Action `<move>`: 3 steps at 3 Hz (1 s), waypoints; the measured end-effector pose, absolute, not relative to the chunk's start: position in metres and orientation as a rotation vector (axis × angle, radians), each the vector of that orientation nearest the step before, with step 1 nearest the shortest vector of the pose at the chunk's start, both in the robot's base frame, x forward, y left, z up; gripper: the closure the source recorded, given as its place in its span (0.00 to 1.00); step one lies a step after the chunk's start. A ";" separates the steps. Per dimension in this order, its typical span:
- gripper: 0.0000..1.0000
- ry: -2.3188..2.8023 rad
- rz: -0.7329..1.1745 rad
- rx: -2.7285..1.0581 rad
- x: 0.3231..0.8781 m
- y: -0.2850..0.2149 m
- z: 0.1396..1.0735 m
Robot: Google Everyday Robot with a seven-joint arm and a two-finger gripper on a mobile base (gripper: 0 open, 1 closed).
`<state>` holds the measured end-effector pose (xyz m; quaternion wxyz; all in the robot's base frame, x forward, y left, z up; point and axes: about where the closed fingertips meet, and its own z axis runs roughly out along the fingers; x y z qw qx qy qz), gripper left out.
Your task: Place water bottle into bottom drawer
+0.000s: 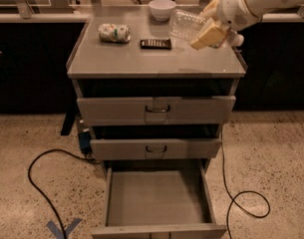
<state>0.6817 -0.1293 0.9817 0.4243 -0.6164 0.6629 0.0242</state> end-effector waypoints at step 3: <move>1.00 1.579 0.226 -1.536 0.573 -0.056 0.883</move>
Offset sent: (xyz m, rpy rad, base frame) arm -0.1492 0.0939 -0.1433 0.1016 0.0881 0.1534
